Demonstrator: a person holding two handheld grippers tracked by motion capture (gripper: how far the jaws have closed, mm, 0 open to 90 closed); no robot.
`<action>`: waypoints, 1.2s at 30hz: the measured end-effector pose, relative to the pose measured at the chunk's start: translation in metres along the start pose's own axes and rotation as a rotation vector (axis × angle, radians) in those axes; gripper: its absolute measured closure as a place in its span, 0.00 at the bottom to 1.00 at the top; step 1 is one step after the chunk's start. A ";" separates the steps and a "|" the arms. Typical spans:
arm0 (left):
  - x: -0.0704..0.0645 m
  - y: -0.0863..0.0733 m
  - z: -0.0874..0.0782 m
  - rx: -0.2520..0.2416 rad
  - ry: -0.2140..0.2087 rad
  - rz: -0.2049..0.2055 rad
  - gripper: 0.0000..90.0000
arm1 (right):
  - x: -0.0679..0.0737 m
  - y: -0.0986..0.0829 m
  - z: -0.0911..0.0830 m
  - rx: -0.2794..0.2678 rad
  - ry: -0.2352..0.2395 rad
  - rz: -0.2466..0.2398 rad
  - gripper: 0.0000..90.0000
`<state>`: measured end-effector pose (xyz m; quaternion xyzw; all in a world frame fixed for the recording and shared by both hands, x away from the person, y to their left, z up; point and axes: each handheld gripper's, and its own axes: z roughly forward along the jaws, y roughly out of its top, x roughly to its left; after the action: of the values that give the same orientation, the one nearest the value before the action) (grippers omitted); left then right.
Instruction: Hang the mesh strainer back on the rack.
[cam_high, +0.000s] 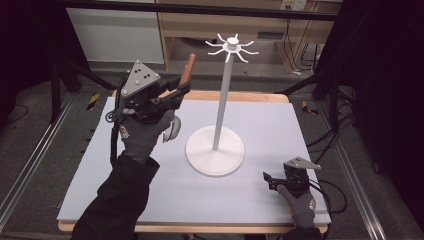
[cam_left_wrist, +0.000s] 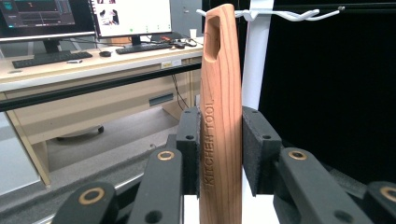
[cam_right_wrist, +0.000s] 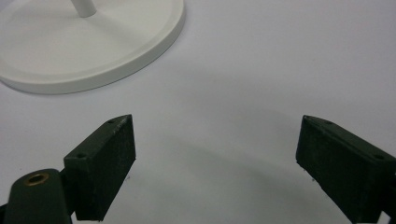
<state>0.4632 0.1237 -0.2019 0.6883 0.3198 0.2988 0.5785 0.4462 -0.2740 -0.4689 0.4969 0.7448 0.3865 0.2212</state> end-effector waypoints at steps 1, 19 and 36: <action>0.000 0.001 0.001 0.000 -0.001 0.005 0.78 | 0.000 0.000 0.000 -0.001 0.000 -0.001 0.14; -0.007 0.013 0.019 -0.023 -0.009 0.019 0.78 | -0.001 0.000 0.000 -0.002 -0.002 0.004 0.14; -0.011 0.019 0.025 -0.002 -0.008 0.038 0.78 | -0.001 0.000 0.000 0.001 -0.005 0.004 0.13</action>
<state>0.4774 0.0973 -0.1875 0.6949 0.3038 0.3074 0.5748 0.4463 -0.2744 -0.4694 0.4996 0.7434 0.3855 0.2217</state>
